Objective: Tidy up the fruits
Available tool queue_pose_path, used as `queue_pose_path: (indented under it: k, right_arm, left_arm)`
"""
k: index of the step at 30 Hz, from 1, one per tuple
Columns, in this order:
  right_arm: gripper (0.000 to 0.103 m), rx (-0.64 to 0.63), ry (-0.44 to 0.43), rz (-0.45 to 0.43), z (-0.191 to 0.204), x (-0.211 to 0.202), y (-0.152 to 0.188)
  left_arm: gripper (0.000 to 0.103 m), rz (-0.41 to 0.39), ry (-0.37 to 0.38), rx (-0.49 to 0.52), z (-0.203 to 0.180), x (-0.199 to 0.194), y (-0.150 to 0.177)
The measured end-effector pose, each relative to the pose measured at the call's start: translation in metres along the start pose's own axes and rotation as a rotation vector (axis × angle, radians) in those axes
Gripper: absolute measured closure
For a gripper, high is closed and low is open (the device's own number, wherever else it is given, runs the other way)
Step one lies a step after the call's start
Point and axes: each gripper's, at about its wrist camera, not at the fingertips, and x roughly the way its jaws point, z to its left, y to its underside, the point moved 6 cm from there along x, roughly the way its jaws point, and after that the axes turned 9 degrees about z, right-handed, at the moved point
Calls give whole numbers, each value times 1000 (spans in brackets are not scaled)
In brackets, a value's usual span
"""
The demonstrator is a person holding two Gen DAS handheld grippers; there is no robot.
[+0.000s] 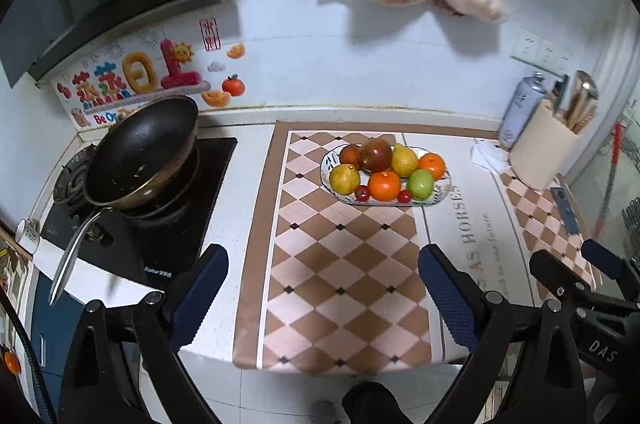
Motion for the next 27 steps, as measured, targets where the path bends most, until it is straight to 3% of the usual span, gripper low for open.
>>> queue_pose_path:
  k: [6,15,20,27]
  right_arm:
    - [2,2,11,-55,6,-59,37]
    - [2,-51,1,-140,8,-131,64]
    - [2,-58,0,-162,4,-156,71]
    - [2,-52,-32,-158,-2,-166,75]
  left_arm:
    - [6,-29,17,-4,-1,-43,33]
    - [6,-98,2,-19,-6,-103,61]
    - [6,-127,-6,-17,-11,-128,72]
    - [6,-123,-9,-33,-15,-131,80]
